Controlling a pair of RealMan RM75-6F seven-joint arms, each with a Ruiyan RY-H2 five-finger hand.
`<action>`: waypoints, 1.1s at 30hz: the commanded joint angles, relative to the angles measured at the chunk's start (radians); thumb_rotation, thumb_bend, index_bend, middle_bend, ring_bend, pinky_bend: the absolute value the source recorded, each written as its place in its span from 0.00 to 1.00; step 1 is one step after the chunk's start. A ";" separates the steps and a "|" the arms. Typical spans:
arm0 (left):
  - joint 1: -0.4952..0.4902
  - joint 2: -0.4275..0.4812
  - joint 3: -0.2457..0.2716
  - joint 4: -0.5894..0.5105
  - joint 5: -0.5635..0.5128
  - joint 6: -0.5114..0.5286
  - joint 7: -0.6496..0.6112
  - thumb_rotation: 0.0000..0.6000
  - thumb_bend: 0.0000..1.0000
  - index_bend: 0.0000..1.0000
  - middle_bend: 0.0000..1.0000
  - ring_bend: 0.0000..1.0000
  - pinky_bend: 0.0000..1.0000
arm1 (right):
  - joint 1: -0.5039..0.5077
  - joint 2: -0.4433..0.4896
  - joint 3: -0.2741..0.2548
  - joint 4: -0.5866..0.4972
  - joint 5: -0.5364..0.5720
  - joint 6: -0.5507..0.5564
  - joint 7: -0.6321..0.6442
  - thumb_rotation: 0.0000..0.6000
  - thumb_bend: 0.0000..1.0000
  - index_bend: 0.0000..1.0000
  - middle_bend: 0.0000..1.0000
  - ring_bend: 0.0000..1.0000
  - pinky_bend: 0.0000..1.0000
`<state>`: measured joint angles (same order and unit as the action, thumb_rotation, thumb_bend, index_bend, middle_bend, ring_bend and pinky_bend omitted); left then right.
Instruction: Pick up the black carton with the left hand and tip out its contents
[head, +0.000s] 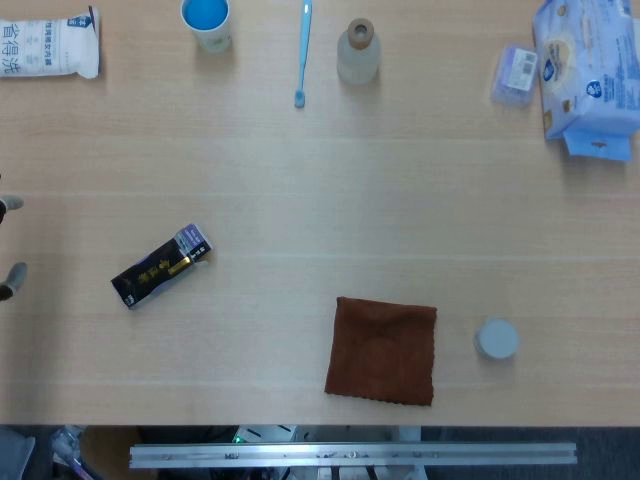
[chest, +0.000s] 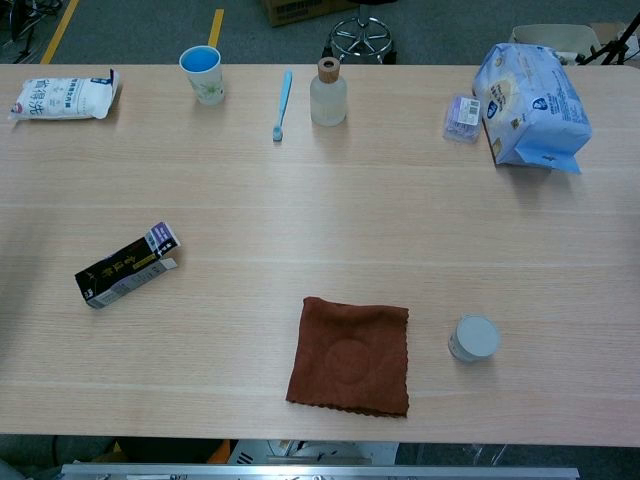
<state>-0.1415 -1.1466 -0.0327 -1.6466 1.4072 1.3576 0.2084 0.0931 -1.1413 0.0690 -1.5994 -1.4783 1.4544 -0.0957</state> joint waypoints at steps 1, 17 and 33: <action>-0.001 -0.003 0.000 0.002 0.001 -0.001 -0.002 1.00 0.24 0.26 0.11 0.10 0.17 | 0.001 -0.002 -0.001 0.003 -0.001 -0.002 0.002 1.00 0.21 0.14 0.22 0.13 0.23; 0.004 -0.017 0.021 -0.038 -0.012 -0.009 0.041 1.00 0.19 0.26 0.08 0.09 0.17 | 0.014 0.009 0.013 -0.001 -0.009 0.004 0.003 1.00 0.21 0.14 0.22 0.13 0.23; 0.023 -0.049 0.058 -0.127 -0.096 -0.040 0.152 1.00 0.14 0.18 0.00 0.00 0.13 | 0.064 0.040 0.063 -0.027 -0.014 -0.002 -0.005 1.00 0.21 0.14 0.22 0.13 0.23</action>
<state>-0.1188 -1.1917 0.0232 -1.7712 1.3136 1.3190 0.3575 0.1569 -1.1009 0.1317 -1.6269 -1.4934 1.4529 -0.1014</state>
